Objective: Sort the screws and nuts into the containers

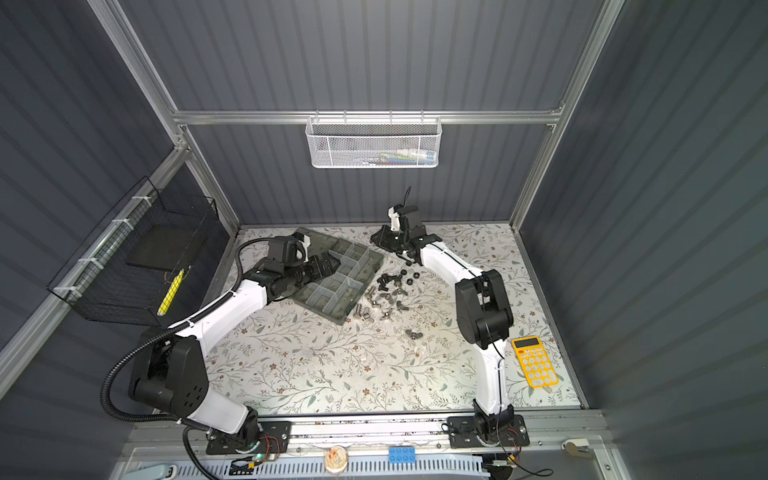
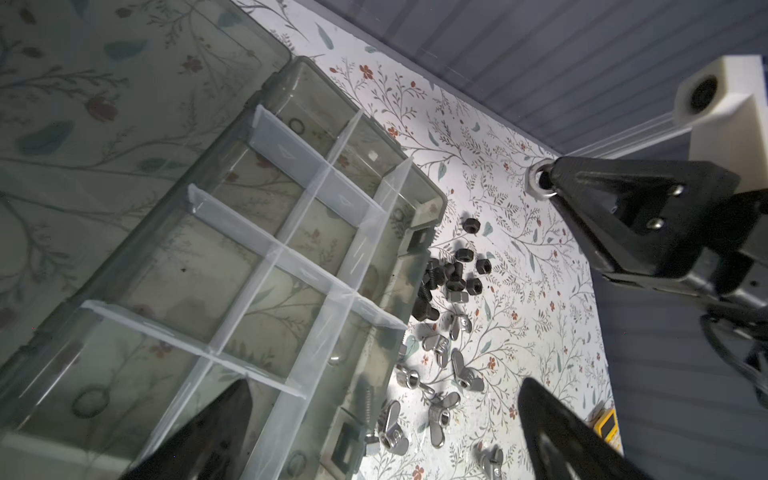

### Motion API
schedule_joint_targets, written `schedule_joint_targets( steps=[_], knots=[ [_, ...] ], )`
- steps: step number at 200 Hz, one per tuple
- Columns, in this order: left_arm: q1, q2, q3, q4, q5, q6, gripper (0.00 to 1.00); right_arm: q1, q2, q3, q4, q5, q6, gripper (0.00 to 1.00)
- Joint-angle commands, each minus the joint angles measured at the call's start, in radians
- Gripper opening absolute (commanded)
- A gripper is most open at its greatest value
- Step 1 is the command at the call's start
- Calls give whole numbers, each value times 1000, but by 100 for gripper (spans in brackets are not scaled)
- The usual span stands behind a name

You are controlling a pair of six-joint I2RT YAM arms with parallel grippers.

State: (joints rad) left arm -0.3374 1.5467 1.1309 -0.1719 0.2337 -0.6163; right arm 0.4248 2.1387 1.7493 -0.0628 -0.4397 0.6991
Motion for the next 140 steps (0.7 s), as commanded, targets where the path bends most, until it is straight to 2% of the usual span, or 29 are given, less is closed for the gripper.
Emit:
schedule_joint_targets(
  steps=[1,53,140],
  knots=[
    [-2,-26,-2,47,80,-46,100,29,68,95,37,-40,44,5],
    [8,-39,-49,92,80,-80,100,46,215,205,66,-19,99,5],
    [10,-36,-71,63,85,-33,100,52,348,312,-5,13,103,12]
  ],
)
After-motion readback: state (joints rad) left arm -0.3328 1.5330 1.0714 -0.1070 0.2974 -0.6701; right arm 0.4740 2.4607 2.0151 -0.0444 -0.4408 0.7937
